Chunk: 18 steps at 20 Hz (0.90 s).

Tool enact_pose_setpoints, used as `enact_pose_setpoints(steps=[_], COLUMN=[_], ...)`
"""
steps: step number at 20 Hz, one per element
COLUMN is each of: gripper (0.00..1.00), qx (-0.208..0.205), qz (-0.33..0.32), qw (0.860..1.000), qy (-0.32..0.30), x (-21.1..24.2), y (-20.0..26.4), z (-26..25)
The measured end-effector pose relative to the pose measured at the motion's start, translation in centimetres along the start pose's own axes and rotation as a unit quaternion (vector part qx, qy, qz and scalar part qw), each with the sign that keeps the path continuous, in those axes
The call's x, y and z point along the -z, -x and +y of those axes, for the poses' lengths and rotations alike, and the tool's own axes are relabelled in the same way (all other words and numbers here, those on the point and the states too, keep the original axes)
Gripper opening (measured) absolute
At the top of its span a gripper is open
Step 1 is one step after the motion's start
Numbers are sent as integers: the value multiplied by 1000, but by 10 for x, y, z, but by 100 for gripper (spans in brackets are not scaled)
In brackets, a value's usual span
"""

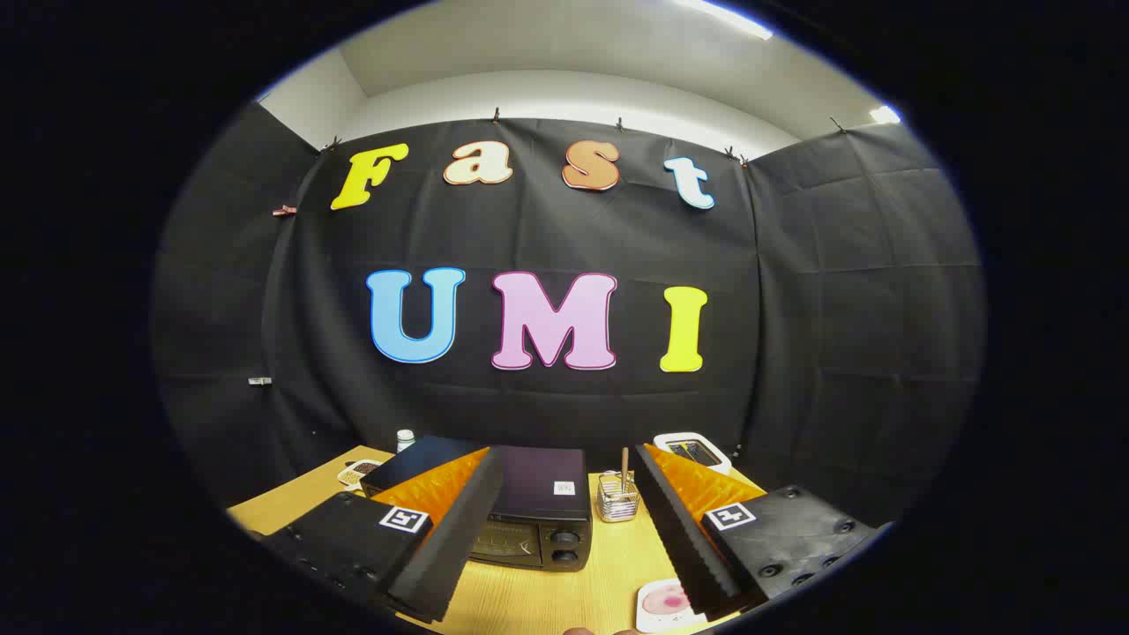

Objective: Open the toaster oven, put the food inside, and close the toaster oven door.

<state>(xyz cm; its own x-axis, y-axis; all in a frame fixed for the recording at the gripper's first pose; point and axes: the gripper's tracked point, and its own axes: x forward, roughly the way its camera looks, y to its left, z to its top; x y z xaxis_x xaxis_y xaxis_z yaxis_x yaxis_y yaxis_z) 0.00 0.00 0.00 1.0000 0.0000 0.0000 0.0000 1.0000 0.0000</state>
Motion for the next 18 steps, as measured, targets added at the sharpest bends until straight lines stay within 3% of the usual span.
enact_pose_setpoints(steps=[18], gripper=[98], qx=[-24], qz=[22], qw=[999], qy=[-7], x=[18], y=[-2], z=[13])
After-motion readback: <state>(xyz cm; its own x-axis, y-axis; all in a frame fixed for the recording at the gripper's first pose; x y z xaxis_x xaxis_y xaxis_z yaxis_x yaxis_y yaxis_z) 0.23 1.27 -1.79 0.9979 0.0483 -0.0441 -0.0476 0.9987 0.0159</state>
